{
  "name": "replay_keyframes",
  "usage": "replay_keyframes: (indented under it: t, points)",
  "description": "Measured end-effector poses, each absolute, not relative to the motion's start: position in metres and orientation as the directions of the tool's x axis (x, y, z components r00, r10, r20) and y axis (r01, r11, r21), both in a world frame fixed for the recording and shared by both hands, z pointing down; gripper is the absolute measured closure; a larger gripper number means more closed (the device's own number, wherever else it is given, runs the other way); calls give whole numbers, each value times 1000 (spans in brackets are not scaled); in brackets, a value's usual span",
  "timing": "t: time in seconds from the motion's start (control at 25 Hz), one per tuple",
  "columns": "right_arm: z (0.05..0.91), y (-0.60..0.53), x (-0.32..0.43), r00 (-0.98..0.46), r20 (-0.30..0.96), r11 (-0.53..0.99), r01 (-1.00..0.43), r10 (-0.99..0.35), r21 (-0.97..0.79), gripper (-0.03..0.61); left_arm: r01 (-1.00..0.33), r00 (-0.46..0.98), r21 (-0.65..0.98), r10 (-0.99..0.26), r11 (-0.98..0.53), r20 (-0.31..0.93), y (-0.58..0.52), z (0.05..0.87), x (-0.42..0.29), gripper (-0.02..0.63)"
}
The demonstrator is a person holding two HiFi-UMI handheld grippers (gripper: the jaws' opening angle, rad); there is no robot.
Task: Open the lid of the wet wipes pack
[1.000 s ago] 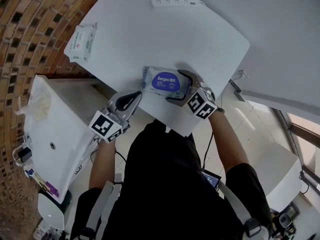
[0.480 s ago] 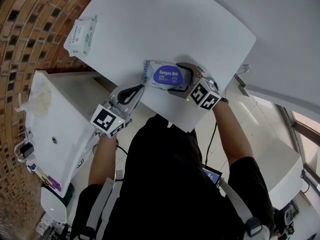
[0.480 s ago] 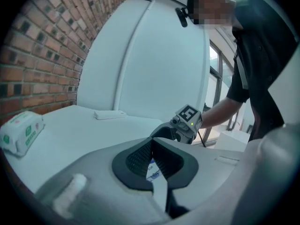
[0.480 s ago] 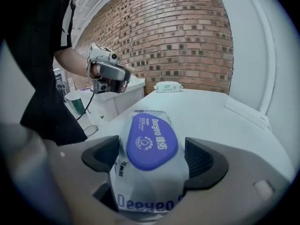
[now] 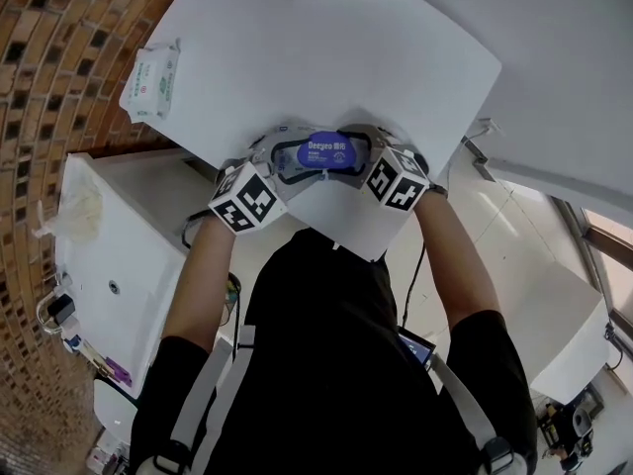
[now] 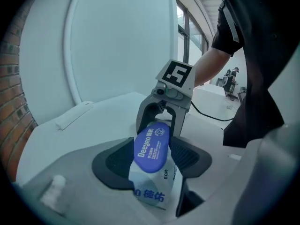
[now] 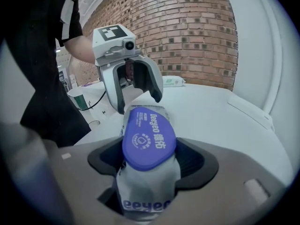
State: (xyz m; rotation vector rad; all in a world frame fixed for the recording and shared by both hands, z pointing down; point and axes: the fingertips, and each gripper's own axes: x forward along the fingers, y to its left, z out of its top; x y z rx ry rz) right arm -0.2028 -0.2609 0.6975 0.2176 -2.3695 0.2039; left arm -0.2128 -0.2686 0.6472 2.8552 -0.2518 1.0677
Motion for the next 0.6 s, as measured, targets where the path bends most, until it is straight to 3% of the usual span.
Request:
replay_keyframes:
  t: [0.4,0.6]
  points:
    - [698,-259,-203,-720,683,970,-231,-123,-69,248,30,618,21,35,-999,785,-264,672,-196,339]
    - [700,-259,-203,-719,685,970,-231,-121,-71,247,63,583,49,76,-997,809,-264,677,-194,339]
